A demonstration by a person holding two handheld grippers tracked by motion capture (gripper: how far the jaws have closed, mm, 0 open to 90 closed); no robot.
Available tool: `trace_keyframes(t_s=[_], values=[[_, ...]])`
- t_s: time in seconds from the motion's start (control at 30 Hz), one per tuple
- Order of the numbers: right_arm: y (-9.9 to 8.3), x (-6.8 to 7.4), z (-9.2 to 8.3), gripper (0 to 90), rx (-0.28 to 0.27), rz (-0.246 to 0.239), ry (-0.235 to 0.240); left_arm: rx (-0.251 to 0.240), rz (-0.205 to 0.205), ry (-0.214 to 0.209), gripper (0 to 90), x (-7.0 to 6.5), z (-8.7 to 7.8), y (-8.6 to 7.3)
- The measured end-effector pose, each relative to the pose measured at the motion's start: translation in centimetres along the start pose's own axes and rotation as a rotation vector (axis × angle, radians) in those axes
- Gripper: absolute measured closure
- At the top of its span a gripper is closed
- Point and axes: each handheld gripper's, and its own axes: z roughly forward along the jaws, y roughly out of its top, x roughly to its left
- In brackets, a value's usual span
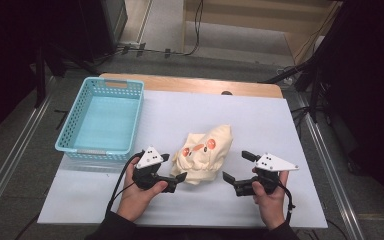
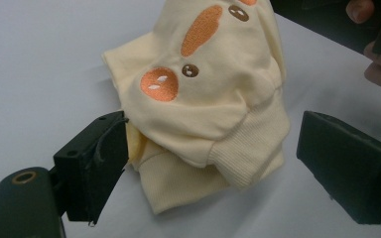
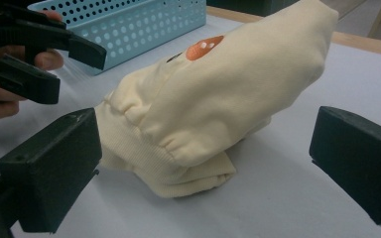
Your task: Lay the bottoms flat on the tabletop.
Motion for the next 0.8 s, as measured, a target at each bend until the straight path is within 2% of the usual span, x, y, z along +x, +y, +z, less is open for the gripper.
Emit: trace_keyframes(t_s=[0.27,0.4,0.6,0.7,0.8], values=[[0.4,0.1,1.7,3.6,0.002,0.007,-0.012,0.037,-0.006,0.003,22.9,0.1,1.5,-0.4],[0.0,0.2,2.1,3.7,0.017,0.011,0.0,0.06,-0.007,-0.006,33.6,-0.1,2.2,-0.9],[-1.9,0.9,2.4,5.7,0.073,0.008,0.028,0.118,0.016,0.011,52.3,-0.8,2.8,-1.5],[-2.7,1.6,2.6,6.1,0.118,-0.021,0.049,0.118,0.019,-0.003,63.0,-0.9,2.6,-1.5],[-3.1,2.5,2.8,11.8,0.13,-0.025,0.065,0.115,0.023,-0.019,70.6,-1.1,2.5,-1.5]])
